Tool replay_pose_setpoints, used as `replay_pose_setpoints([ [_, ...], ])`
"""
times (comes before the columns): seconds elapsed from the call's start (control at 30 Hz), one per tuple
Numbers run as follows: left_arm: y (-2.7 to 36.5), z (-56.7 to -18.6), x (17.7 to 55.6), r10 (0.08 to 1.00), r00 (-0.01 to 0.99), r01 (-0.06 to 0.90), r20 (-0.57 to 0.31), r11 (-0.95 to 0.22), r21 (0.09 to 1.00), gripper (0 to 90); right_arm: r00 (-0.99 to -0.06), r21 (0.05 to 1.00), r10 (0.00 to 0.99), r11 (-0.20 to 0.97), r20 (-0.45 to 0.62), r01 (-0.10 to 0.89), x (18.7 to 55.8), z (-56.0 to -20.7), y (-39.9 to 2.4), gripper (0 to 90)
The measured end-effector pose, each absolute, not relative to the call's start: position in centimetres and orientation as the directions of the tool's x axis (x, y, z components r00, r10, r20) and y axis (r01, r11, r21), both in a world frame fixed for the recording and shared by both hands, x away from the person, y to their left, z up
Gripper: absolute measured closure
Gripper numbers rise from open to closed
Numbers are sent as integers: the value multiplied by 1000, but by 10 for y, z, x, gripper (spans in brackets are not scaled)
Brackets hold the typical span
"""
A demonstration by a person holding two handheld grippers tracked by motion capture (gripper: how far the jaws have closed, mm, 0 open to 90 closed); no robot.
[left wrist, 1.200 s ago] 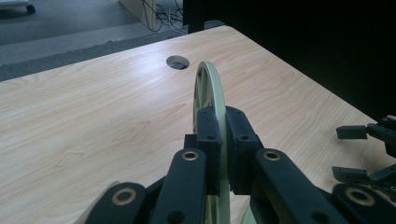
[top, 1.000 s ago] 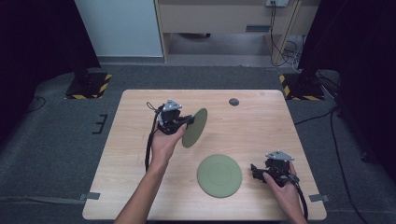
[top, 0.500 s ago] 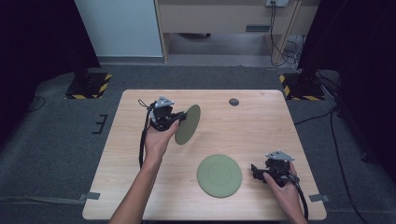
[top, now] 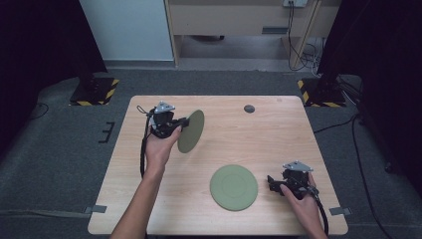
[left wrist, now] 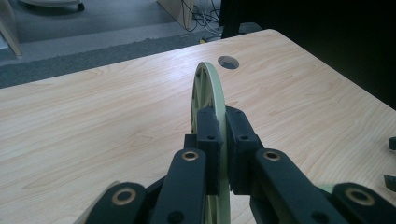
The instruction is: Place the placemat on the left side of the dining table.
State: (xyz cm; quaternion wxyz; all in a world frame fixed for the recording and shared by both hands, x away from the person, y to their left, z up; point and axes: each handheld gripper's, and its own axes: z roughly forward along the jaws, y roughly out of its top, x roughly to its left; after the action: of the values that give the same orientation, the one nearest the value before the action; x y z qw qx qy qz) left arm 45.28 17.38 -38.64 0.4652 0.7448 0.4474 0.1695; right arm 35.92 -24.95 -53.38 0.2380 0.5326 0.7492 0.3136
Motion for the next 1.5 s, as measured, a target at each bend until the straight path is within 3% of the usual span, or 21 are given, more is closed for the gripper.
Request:
replay_pose_setpoints([
  [1.5,201,-394,451,851,502,520,-154,-155,840,854,-334,714,942,254,-30,652,358,-536,-246,67],
])
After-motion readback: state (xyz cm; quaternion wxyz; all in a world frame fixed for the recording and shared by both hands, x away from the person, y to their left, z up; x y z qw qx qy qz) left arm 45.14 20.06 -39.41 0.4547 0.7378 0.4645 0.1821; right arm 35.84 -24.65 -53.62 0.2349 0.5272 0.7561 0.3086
